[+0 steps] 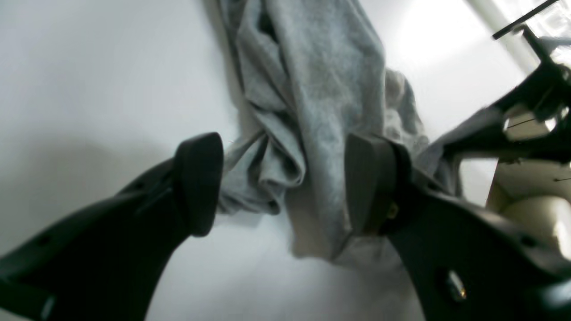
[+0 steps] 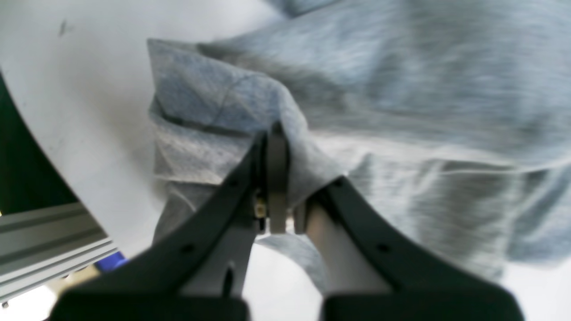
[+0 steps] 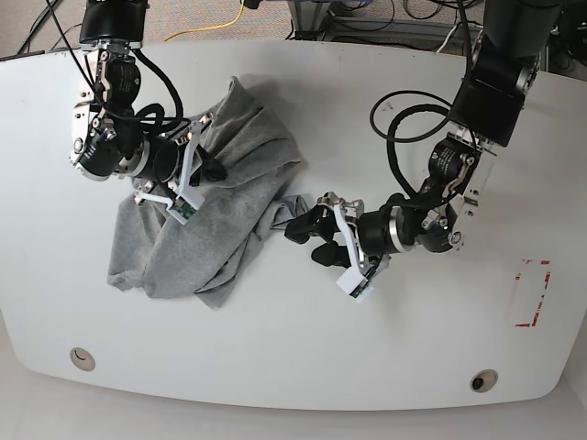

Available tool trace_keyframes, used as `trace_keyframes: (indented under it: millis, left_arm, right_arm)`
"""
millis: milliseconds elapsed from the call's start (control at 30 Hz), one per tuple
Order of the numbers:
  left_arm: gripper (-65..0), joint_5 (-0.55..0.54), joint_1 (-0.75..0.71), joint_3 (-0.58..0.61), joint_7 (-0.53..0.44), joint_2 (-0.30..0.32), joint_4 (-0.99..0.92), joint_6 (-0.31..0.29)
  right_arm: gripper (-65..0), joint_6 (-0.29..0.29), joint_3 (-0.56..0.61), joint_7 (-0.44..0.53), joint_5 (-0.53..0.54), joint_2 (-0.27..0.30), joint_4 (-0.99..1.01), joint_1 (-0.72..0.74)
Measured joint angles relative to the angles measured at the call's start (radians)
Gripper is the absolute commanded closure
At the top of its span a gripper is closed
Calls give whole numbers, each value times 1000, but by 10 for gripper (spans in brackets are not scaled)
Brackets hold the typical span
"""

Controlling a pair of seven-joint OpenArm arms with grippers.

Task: Layout the t-shirt on the table in an organized manner, then fold the t-shirt properly
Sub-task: 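Pull the shirt edge with the left gripper away from the right gripper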

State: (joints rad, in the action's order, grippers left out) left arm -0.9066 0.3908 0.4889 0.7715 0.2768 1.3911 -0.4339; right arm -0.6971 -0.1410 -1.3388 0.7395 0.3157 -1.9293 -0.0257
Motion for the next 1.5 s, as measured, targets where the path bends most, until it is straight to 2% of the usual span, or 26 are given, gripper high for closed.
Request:
trace_keyframes:
  millis: [200, 300, 467, 600, 767, 1000, 1100, 1367, 1433, 1500]
  left_arm:
    - [-403, 1, -23, 10, 5, 29, 19, -6]
    - [-403, 6, -26, 10, 2, 28, 11, -51]
    - [-404, 106, -29, 10, 3, 26, -21, -92]
    - [-404, 192, -28, 10, 6, -13, -56, -93]
    - [-404, 286, -29, 10, 4, -74, -106, -145]
    - [-404, 409, -24, 8, -8, -159, -196, -193]
    - [-404, 482, -24, 6, -8, -192, -246, -192]
    - [-400, 589, 6, 6, -99, -254, -343, -195]
    - [-361, 595, 8, 6, -116, -265, -359, -196]
    - [-275, 603, 8, -2, -118, -271, -364, -195]
  right_arm:
    - [0, 0, -13, -7, -3, 28, -1, 26]
    - [0, 0, -38, -4, 10, 38, -1, 31]
    - [0, 0, -103, -8, 32, 64, -1, 32]
    - [0, 1, -132, -8, 59, 67, -1, 42]
    - [0, -2, -134, -2, 100, 89, -2, 49]
    - [0, 0, -140, -7, 102, 99, -3, 47]
    - [0, 0, -139, -5, 103, 96, -3, 47]
    - [0, 0, -140, -8, 102, 100, -3, 45]
    - [0, 0, -140, -8, 103, 100, -3, 45]
    - [0, 0, -140, -8, 102, 100, -3, 45]
